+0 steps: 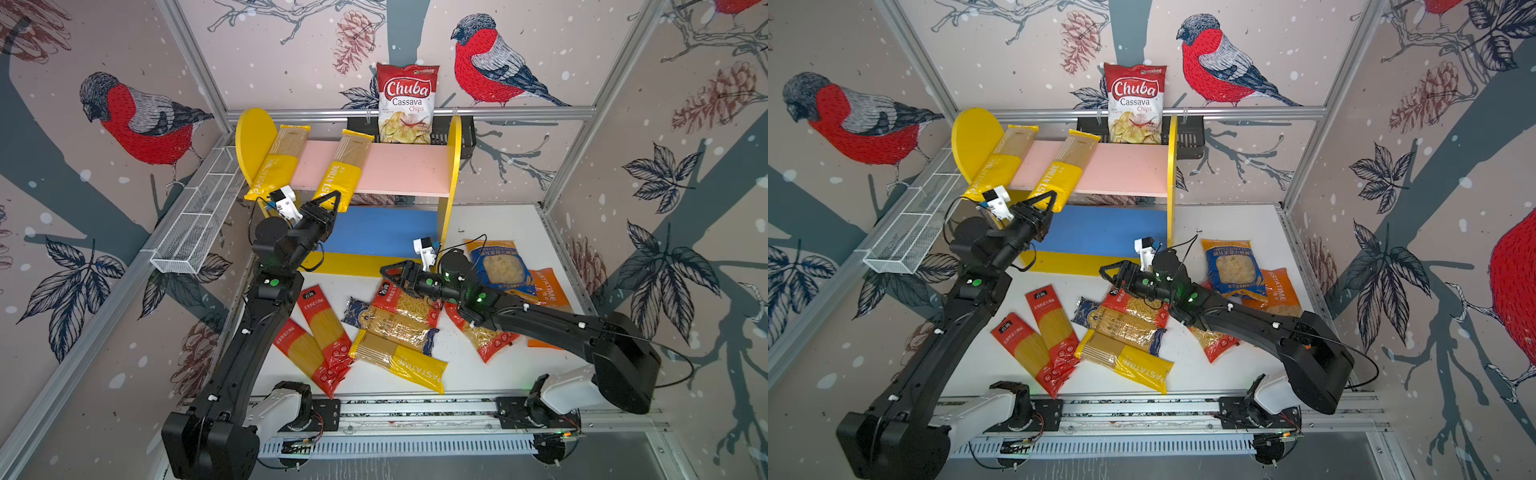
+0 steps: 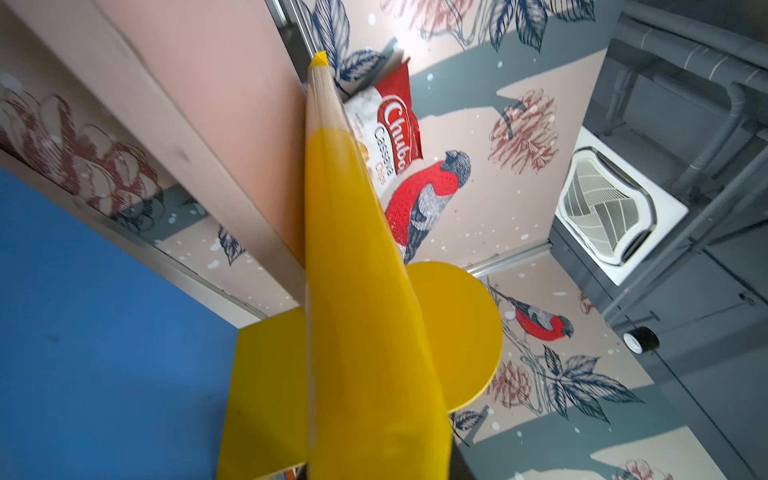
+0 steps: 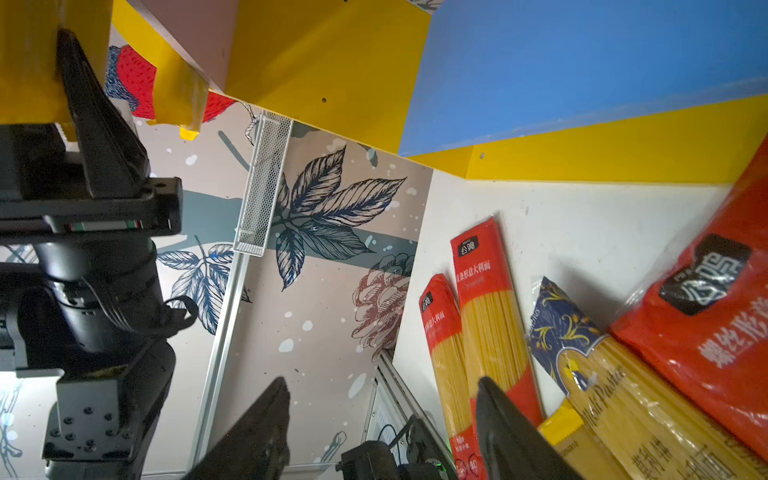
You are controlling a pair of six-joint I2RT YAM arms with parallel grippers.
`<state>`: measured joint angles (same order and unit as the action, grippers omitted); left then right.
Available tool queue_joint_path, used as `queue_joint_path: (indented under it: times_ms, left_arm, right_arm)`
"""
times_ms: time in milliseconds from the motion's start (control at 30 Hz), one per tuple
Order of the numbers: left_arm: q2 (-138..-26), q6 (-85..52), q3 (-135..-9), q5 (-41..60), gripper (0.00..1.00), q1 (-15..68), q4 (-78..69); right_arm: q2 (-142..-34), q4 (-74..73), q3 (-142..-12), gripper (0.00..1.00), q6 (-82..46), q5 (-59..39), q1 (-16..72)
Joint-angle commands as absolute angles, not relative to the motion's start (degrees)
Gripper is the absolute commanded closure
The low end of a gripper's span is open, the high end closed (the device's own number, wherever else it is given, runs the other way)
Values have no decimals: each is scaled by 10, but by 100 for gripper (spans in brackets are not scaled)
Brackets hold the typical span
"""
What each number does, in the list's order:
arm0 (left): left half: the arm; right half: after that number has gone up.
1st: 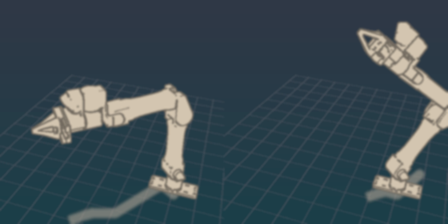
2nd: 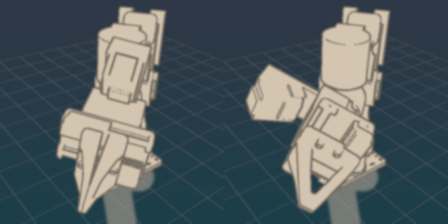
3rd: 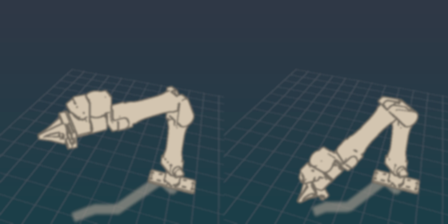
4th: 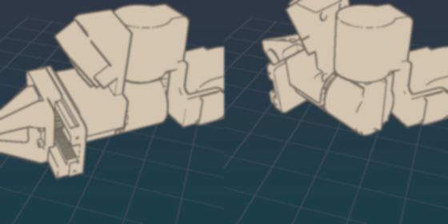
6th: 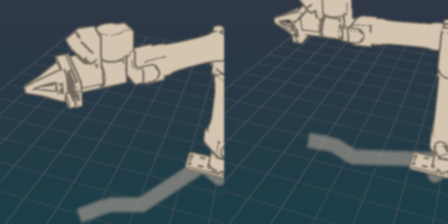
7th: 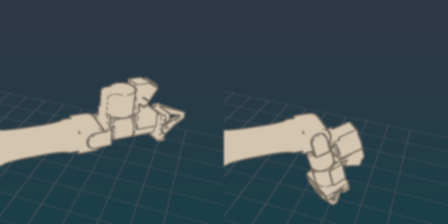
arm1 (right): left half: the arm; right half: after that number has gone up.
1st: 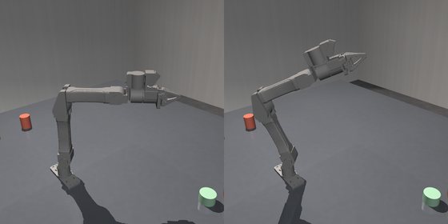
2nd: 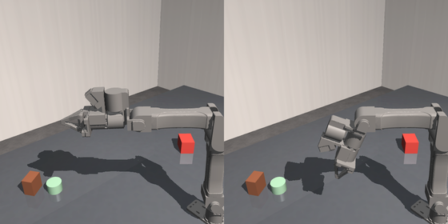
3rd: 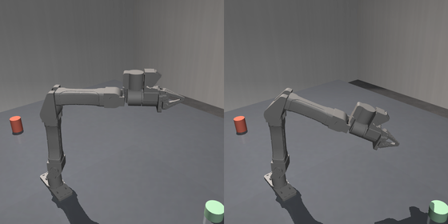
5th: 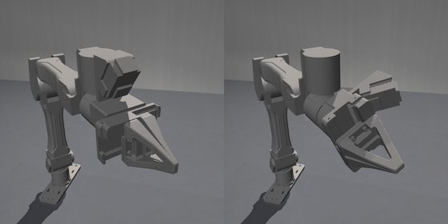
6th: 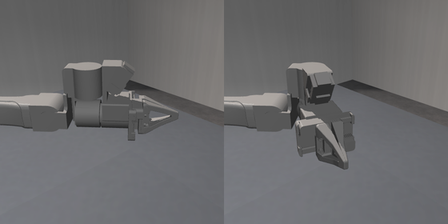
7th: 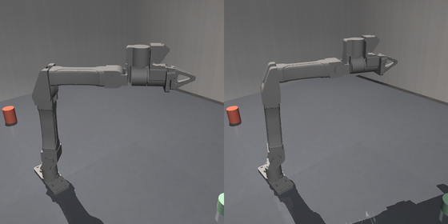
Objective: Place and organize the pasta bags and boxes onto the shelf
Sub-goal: 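Slide the pack with the left gripper beside the first pack while the right gripper withdraws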
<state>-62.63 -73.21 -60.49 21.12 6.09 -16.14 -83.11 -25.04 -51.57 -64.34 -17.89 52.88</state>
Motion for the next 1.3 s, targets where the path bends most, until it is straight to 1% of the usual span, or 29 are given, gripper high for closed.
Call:
queue_joint_path:
  times_ms: [0,133,233,467,567,667,1267]
  left_arm:
    - [-633,-706,-635,241,93,21,-182]
    - [-668,-714,-659,321,94,-27,-194]
    - [-681,-740,-655,349,96,-50,-221]
    - [-687,-743,-647,341,96,-65,-241]
    - [-683,-760,-627,340,98,-67,-264]
    - [-666,-752,-616,317,99,-69,-256]
    - [-705,-742,-632,307,100,-82,-262]
  right_arm:
    - [-830,-265,-507,30,-639,-164,535]
    - [-817,-265,-495,30,-632,-151,539]
    - [-808,-265,-487,30,-628,-144,541]
    - [-789,-254,-474,30,-617,-138,542]
    - [-779,-241,-471,30,-610,-132,542]
    - [-770,-238,-463,30,-610,-124,543]
    - [-776,-234,-468,31,-607,-115,552]
